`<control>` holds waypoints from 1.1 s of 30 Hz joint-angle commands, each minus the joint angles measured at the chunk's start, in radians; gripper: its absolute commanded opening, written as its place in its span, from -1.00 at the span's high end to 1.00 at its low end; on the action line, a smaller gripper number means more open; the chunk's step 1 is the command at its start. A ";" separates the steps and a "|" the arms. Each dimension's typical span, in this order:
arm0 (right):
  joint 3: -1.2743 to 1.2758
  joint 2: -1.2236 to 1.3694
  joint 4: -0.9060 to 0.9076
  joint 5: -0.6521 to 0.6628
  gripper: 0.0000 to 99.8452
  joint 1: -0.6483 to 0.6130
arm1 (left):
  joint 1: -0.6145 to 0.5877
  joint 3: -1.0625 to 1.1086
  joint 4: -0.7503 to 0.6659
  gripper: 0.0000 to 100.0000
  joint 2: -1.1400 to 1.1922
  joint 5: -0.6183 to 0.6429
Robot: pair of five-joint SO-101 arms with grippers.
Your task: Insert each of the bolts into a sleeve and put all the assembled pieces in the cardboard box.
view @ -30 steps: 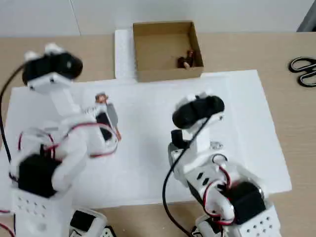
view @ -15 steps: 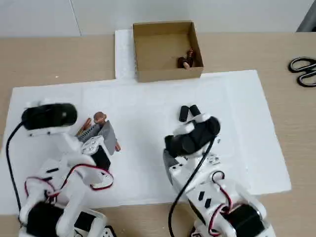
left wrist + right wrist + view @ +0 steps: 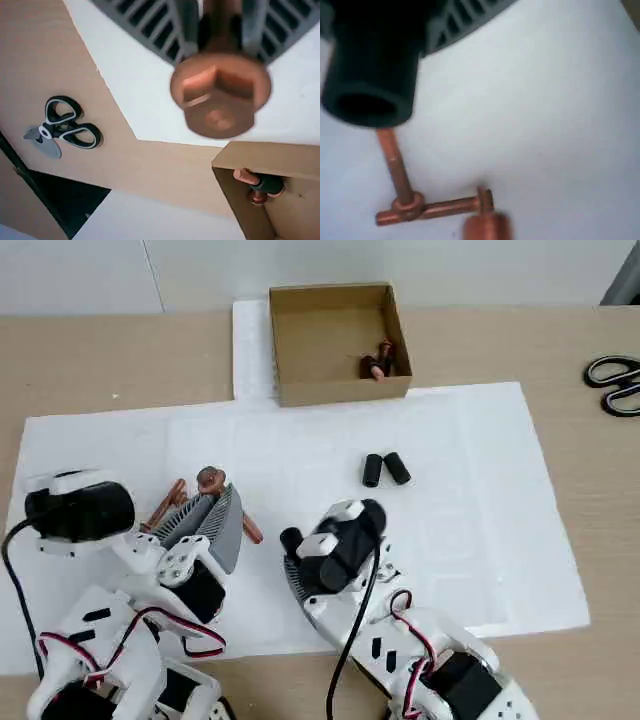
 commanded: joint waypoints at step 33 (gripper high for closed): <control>-0.164 -0.015 0.021 0.015 0.99 -0.074 | 0.123 0.005 -0.037 0.99 -0.002 0.003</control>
